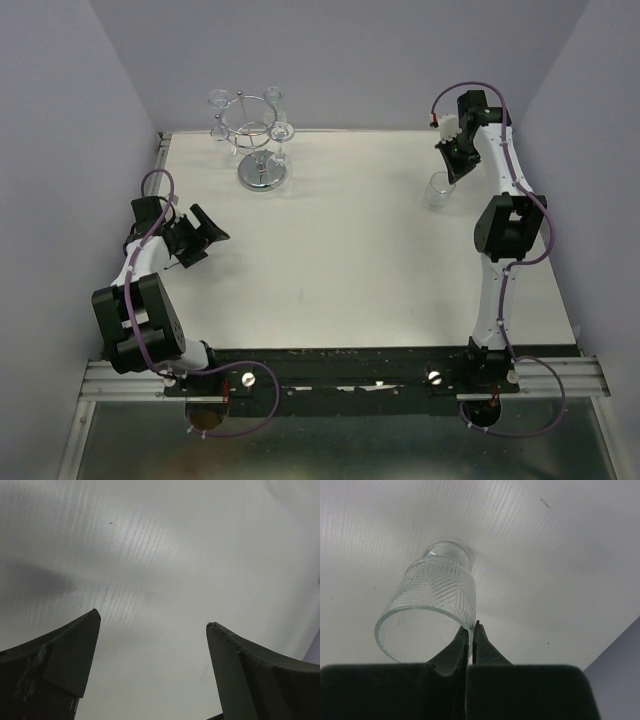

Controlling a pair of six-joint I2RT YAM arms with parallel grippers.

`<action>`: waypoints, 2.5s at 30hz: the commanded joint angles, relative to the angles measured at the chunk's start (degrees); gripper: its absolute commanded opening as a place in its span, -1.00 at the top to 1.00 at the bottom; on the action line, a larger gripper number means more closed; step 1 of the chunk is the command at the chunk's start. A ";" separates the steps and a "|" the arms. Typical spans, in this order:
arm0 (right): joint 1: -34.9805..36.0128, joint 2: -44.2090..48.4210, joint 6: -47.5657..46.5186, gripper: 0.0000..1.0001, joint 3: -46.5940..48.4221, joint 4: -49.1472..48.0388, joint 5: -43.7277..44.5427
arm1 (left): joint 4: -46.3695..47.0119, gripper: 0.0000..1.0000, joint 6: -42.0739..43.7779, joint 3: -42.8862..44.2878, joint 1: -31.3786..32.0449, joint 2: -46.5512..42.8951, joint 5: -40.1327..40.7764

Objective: Take the wine glass off the wine glass rack

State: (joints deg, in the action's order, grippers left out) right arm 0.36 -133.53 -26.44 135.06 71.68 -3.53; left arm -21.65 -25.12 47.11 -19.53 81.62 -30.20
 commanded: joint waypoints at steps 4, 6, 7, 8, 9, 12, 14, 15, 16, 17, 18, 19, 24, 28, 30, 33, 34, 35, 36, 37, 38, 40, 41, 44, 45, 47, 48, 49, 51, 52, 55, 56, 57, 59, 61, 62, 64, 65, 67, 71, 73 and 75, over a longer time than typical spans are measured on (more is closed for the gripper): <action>0.08 -0.85 0.68 0.91 2.31 -1.10 2.04 | -0.59 -0.97 1.04 -0.09 -0.16 -1.56 0.84; -0.01 -1.02 0.68 0.88 2.48 -2.15 2.39 | -0.59 -0.97 1.13 -0.09 0.02 -1.38 0.67; 0.08 -1.11 0.68 0.88 2.57 -2.68 2.47 | -0.59 -0.97 1.13 -0.09 0.10 -1.29 0.66; 0.08 -1.29 0.60 0.87 2.66 -3.29 2.91 | -0.59 -0.98 1.13 0.00 0.11 -1.21 0.66; -0.01 -1.55 0.68 0.85 3.18 -3.91 3.18 | -0.59 -0.98 1.13 -0.09 0.11 -1.12 0.58; -0.01 -2.69 1.12 0.74 5.20 -5.49 4.66 | -0.41 -0.98 1.13 0.00 0.19 -0.85 0.23; 0.08 -2.70 1.39 0.55 5.38 -7.16 5.02 | -0.41 -0.97 1.22 0.00 0.19 -0.68 0.14; 0.08 -2.61 1.47 0.50 5.38 -7.86 4.94 | -0.41 -0.97 1.22 0.00 0.28 -0.59 0.14; 0.08 -2.61 1.56 0.43 5.30 -8.48 5.02 | -0.41 -0.97 1.22 0.00 0.28 -0.59 0.14; -0.01 -2.69 1.65 0.34 5.38 -8.92 5.20 | -0.41 -0.98 1.22 0.00 0.28 -0.50 0.05; 0.08 -2.78 1.65 0.28 5.30 -9.27 5.37 | -0.50 -0.98 1.22 0.08 0.28 -0.33 -0.04; -0.01 -2.87 1.74 0.25 5.30 -9.54 5.64 | -0.41 -0.97 1.22 0.08 0.28 -0.24 -0.04; -0.01 -2.00 1.91 0.21 5.21 -10.59 5.81 | -0.32 -0.97 1.39 0.26 0.28 -0.24 -0.39; -1.50 0.55 2.26 0.18 4.60 -10.86 5.90 | -0.76 -0.97 2.01 0.79 0.28 -0.94 -0.65; -1.68 2.66 2.79 0.15 3.37 -10.77 5.20 | -1.11 -0.97 3.32 1.31 0.28 -1.55 -0.74; -1.94 6.87 3.93 0.07 0.56 -10.60 1.97 | 0.81 -0.98 5.69 1.14 0.28 -4.09 -1.09; -1.86 8.19 4.11 0.01 -0.58 -10.60 -0.05 | 2.73 -0.97 6.40 0.44 0.19 -5.67 -1.44; -1.85 9.86 4.37 -0.06 -1.64 -10.68 -1.81 | 5.45 -0.97 6.84 -0.61 0.28 -7.86 -1.79; -1.85 11.35 4.72 -0.12 -2.60 -10.86 -4.53 | 8.00 -0.97 7.28 -1.92 0.28 -10.15 -2.49; -1.85 12.93 4.81 -0.19 -3.48 -10.86 -7.43 | 10.81 -0.97 8.07 -2.89 0.28 -12.08 -3.46; -1.85 14.78 4.47 -0.26 -5.23 -11.12 -11.20 | 13.27 -0.97 8.77 -3.86 0.28 -14.10 -4.86; -1.85 19.16 5.25 -0.39 -9.79 -15.14 -16.75 | 16.97 -0.98 10.70 -5.18 0.37 -17.45 -8.20; -1.85 21.54 6.12 -0.46 -12.60 -18.39 -19.21 | 18.12 -0.98 12.10 -5.45 0.63 -19.12 -9.00; -1.85 29.80 9.81 -0.58 -23.59 -29.89 -25.19 | 18.05 -0.98 17.54 -3.62 3.52 -21.76 -9.71; -1.77 32.61 11.56 -0.64 -27.53 -34.54 -26.69 | 17.87 -0.98 19.83 -2.82 4.93 -22.47 -8.66; -1.77 36.92 14.30 -0.74 -33.52 -41.67 -29.42 | 18.66 -0.97 28.59 -2.12 9.05 -24.49 -5.77; -1.59 38.42 14.74 -0.80 -35.73 -43.97 -31.00 | 19.44 -0.98 31.95 -1.94 11.85 -25.54 -3.66; -1.24 40.18 14.66 -0.82 -37.31 -45.91 -31.53 | 20.76 -0.97 34.85 -1.94 14.49 -26.33 -1.64; -0.54 41.94 14.57 -0.82 -39.69 -48.12 -30.49 | 23.84 -0.91 38.73 -1.85 18.37 -26.69 0.31; -0.36 42.65 14.57 -0.82 -40.66 -49.00 -30.40 | 24.54 -0.86 40.49 -1.59 19.34 -26.26 0.40; -0.36 44.67 13.70 -0.82 -42.60 -49.53 -30.75 | 28.66 -0.71 42.26 -1.14 24.18 -23.71 2.06; -0.36 45.55 13.34 -0.81 -42.95 -49.36 -30.57 | 31.29 -0.69 41.83 -1.32 24.88 -22.14 2.16; -0.36 45.99 12.99 -0.82 -43.30 -48.92 -30.48 | 32.88 -0.64 41.21 -1.06 25.24 -20.64 1.72; -0.36 47.57 12.29 -0.82 -43.48 -47.78 -29.87 | 36.31 -0.49 39.55 -0.45 25.42 -17.57 -0.20; -0.36 48.80 12.02 -0.81 -43.22 -45.94 -28.73 | 39.82 -0.38 37.53 0.43 25.42 -14.49 -3.01; -0.36 49.42 11.93 -0.81 -42.87 -44.80 -28.03 | 41.23 -0.34 36.39 0.87 25.50 -12.74 -4.07; -0.36 51.08 11.85 -0.81 -42.43 -42.86 -26.80 | 44.92 -0.29 33.93 1.58 25.51 -9.66 -5.13; -0.36 51.70 11.76 -0.82 -42.43 -42.07 -26.44 | 46.51 -0.27 33.04 1.93 25.51 -8.34 -5.48; -0.36 53.02 11.58 -0.81 -42.69 -40.75 -26.18 | 48.45 -0.22 31.98 2.98 25.59 -5.61 -7.06; -0.36 55.13 11.84 -0.81 -44.53 -39.78 -24.95 | 51.35 -0.19 30.84 4.65 25.94 -1.30 -7.34; -0.36 55.92 11.93 -0.82 -45.15 -39.51 -24.86 | 52.75 -0.20 30.66 5.09 25.95 0.37 -6.98; -0.36 56.54 11.85 -0.81 -45.77 -38.99 -24.77 | 54.34 -0.29 30.84 5.36 26.03 2.04 -6.46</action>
State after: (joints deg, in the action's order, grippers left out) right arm -0.27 -78.15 -14.17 91.29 29.89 -30.11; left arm 25.69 6.68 50.48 6.13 80.97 -34.76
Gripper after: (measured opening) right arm 0.906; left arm 0.602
